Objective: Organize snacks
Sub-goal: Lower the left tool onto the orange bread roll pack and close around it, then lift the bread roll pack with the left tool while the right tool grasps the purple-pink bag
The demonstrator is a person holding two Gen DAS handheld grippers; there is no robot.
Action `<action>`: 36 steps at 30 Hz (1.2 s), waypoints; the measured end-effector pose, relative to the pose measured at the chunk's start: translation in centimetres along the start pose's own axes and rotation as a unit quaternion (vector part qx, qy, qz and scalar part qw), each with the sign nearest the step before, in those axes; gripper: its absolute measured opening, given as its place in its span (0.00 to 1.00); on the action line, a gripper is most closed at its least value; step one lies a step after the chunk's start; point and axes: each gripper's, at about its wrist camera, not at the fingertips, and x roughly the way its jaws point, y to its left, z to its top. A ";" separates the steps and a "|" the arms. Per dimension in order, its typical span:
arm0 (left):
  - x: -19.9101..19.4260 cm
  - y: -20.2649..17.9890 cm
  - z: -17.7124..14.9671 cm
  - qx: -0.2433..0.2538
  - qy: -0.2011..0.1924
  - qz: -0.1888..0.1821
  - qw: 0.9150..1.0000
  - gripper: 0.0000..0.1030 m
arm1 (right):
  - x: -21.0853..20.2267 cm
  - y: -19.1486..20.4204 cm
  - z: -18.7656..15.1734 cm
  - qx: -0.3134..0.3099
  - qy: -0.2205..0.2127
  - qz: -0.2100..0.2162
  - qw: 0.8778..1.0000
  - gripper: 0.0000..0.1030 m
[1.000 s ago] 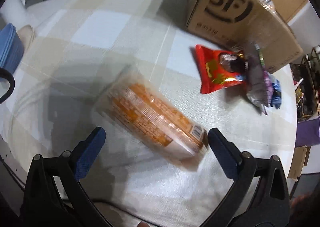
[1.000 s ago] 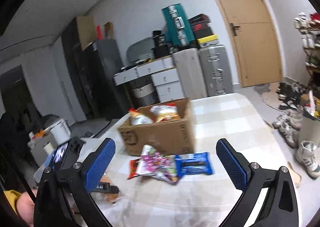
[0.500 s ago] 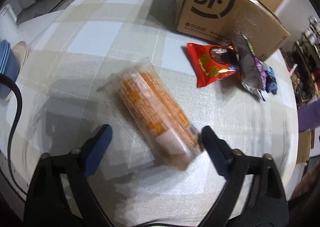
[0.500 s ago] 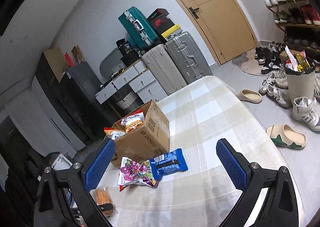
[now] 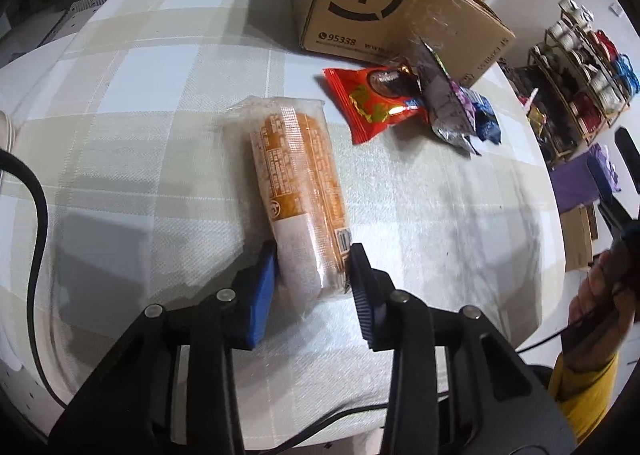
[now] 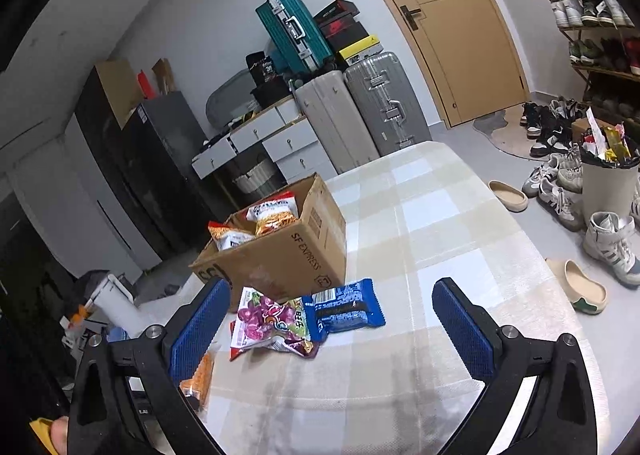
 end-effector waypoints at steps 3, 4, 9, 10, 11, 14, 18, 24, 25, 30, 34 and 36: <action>-0.3 1.0 -0.5 -0.007 0.005 0.000 1.000 0.32 | 0.3 0.4 -0.3 -0.010 0.007 0.001 1.000 0.99; -0.5 1.5 -0.6 -0.015 0.008 -0.005 1.000 0.32 | 0.4 0.6 -0.3 -0.013 0.008 0.002 1.000 0.99; -1.5 1.4 0.3 -0.022 0.003 0.009 1.000 0.57 | 0.8 1.2 -0.7 -0.028 0.015 0.005 0.999 1.00; -1.6 1.1 0.6 -0.020 0.001 0.020 1.000 0.81 | 0.9 1.3 -0.8 -0.031 0.017 0.007 0.999 1.00; -1.7 0.9 1.0 -0.019 -0.004 0.031 0.999 0.84 | 1.0 1.4 -0.8 -0.033 0.018 0.009 0.999 1.00; -1.6 0.3 2.1 -0.021 -0.008 0.046 0.999 0.84 | 1.2 1.7 -0.9 -0.041 0.020 0.010 0.999 1.00; -0.1 -0.1 2.9 -0.016 0.016 0.069 0.997 0.37 | 1.2 2.0 -1.2 -0.053 0.025 0.009 0.998 0.99; 0.1 -0.9 2.2 0.016 0.012 0.066 0.998 0.34 | 3.4 1.5 -1.5 -0.052 0.067 -0.011 0.996 1.00; -0.1 -1.0 2.0 0.020 0.009 0.064 0.998 0.34 | 4.1 1.3 -1.6 -0.048 0.082 -0.010 0.995 0.99; -0.9 -0.2 1.0 0.010 -0.013 0.034 0.999 0.33 | 8.1 2.7 -2.4 -0.067 0.152 -0.007 0.986 0.99; -0.9 0.4 0.3 0.003 -0.034 0.013 0.999 0.33 | 10.3 6.6 -3.9 -0.143 0.170 0.019 0.975 0.99; -1.0 0.3 0.1 0.005 -0.037 0.010 0.999 0.33 | 11.9 8.9 -5.0 -0.193 0.179 0.016 0.965 0.99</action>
